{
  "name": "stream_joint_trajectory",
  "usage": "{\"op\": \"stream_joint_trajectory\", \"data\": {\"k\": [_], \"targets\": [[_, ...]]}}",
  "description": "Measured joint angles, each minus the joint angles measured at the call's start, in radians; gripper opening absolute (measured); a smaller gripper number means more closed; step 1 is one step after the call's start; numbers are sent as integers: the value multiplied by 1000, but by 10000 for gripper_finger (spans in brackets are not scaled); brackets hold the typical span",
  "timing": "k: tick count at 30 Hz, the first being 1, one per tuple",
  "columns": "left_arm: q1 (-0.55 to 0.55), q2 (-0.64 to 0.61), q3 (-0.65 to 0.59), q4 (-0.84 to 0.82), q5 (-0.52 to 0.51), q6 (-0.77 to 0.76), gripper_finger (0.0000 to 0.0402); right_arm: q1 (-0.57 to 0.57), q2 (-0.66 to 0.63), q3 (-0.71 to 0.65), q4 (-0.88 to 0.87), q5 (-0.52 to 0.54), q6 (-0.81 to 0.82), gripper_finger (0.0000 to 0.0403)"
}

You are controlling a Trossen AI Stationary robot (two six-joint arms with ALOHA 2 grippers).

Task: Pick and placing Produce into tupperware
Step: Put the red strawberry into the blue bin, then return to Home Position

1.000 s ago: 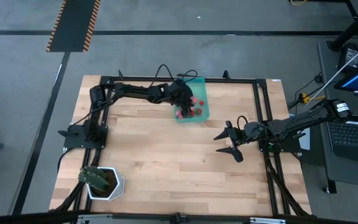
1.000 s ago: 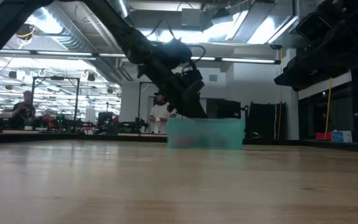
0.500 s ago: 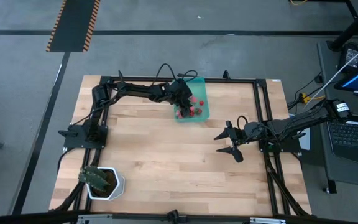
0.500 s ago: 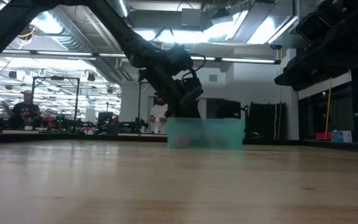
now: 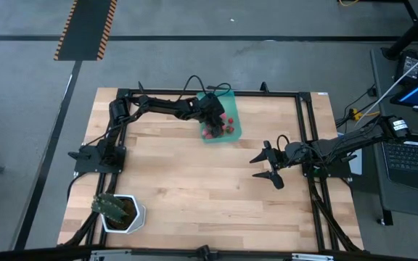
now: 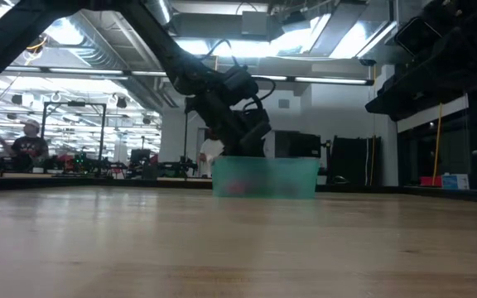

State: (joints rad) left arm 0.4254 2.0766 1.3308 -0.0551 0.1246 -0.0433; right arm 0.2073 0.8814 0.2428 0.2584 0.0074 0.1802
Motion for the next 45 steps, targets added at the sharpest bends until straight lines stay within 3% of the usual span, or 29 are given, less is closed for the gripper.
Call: {"op": "stream_joint_trajectory", "data": {"k": [2, 7, 11, 17, 25, 31, 39, 45], "targets": [[-1, 0, 0, 15, 0, 0, 105, 0, 0, 0, 0, 0, 0, 275], [-11, -9, 0, 59, 0, 2, 192, 0, 0, 0, 0, 0, 0, 275], [-21, -22, -1, 76, 1, 2, 222, 0, 0, 0, -1, 0, 0, 275], [-22, -42, 2, 47, 11, -6, 220, 0, 0, 0, -1, 0, 0, 275], [-28, -135, 79, -28, 213, -47, 219, 0, 0, 0, -1, 0, -1, 275], [-86, -275, 79, -119, 265, 48, 221, 0, 0, 0, 2, 0, -2, 275], [-241, -421, 25, -119, 246, 130, 217, 0, 0, 0, 18, 0, 24, 275], [-310, -557, -141, 16, 204, 119, 219, 0, 0, 0, 24, -1, 114, 275]]}}
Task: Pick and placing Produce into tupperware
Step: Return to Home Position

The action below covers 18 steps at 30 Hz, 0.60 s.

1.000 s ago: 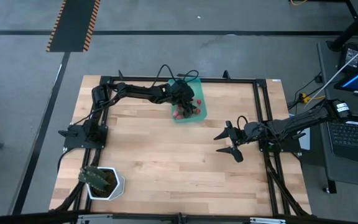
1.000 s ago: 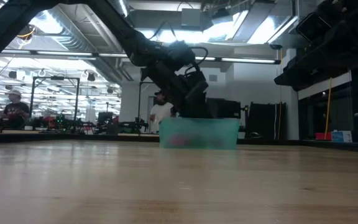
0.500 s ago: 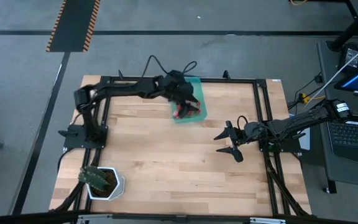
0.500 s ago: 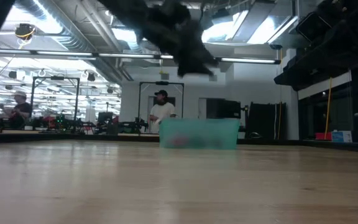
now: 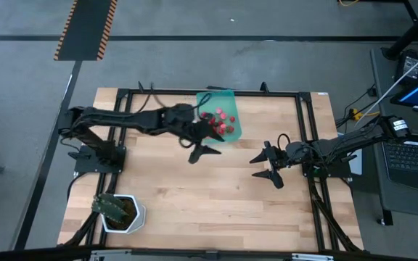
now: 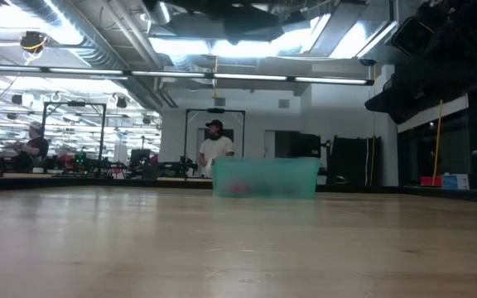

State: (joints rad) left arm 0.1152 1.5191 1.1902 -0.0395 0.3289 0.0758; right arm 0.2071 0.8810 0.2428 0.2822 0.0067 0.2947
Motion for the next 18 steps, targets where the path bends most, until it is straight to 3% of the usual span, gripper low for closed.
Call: {"op": "stream_joint_trajectory", "data": {"k": [7, 14, 18], "targets": [[-22, -230, -279, 132, -8, -44, 219, 2, 0, 0, 8, -51, 18, 275], [-15, -521, -590, 373, -7, -58, 216, 4, 0, 0, 87, -61, -35, 275], [-37, -644, -727, 396, 33, -109, 219, 4, 0, 0, 124, -61, -42, 275]]}}
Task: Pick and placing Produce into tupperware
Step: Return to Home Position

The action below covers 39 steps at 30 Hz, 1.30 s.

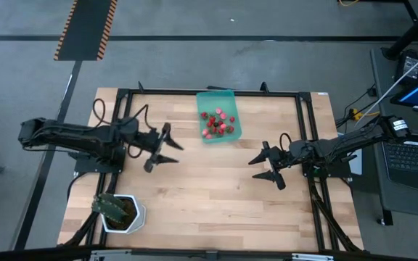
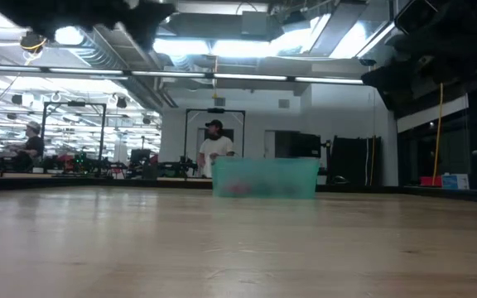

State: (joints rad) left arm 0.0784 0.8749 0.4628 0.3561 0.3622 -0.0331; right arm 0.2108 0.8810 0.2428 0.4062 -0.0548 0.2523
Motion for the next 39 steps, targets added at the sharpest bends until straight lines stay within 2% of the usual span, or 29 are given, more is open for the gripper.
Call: {"op": "stream_joint_trajectory", "data": {"k": [7, 9, 12, 17, 24, 32, 39], "targets": [[-40, -128, -150, 72, -12, 12, 216, 0, -17, 7, -16, -5, -28, 275], [-42, -162, -172, 77, -11, -2, 218, 0, -49, 32, -27, -37, -54, 275], [-61, -190, -196, 76, -6, -17, 220, -4, -156, 90, -141, -109, -121, 275], [-98, -217, -228, 75, -13, -17, 216, -8, -409, 222, -492, -113, -152, 275], [-125, -309, -309, 71, -28, -17, 219, 4, -687, 235, -684, -113, -183, 275], [-118, -458, -373, -23, -37, -27, 220, 4, -788, 42, -573, -111, -183, 275], [-118, -502, -419, -24, -28, -42, 217, 4, -820, -94, -445, -112, -157, 275]]}}
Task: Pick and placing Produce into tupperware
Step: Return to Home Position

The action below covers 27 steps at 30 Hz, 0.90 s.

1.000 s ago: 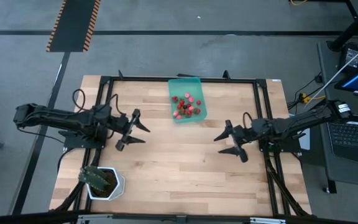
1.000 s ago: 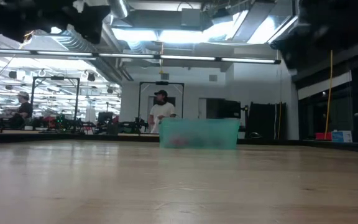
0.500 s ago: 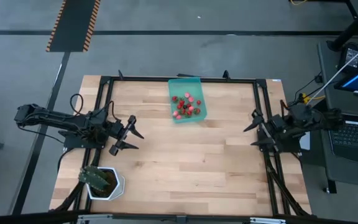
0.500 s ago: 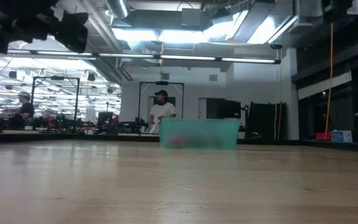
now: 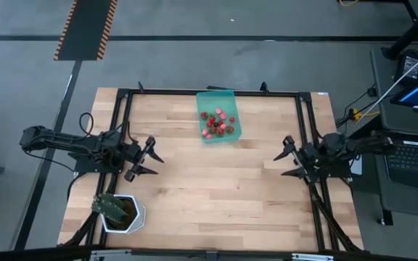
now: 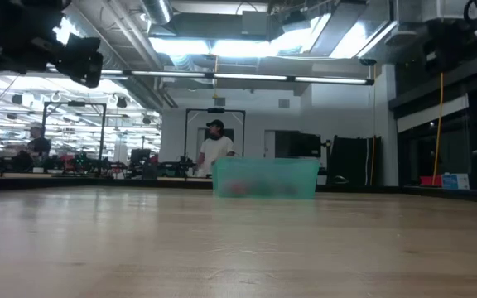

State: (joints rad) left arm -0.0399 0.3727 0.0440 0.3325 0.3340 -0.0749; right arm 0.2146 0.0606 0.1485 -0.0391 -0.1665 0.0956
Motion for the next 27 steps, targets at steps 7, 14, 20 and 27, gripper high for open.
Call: {"op": "stream_joint_trajectory", "data": {"k": [7, 14, 20, 27], "targets": [[0, -3, -36, -1, 2, -26, 218, 0, 0, -96, 103, 0, 5, 275], [0, -13, -36, -4, 9, 4, 218, 0, 0, -141, 146, 3, 0, 275], [0, -13, -36, -10, -53, 32, 216, 0, 0, -141, 147, 77, -73, 275], [40, -13, -36, -41, -115, 52, 219, -13, 0, -141, 111, 190, -103, 275]]}}
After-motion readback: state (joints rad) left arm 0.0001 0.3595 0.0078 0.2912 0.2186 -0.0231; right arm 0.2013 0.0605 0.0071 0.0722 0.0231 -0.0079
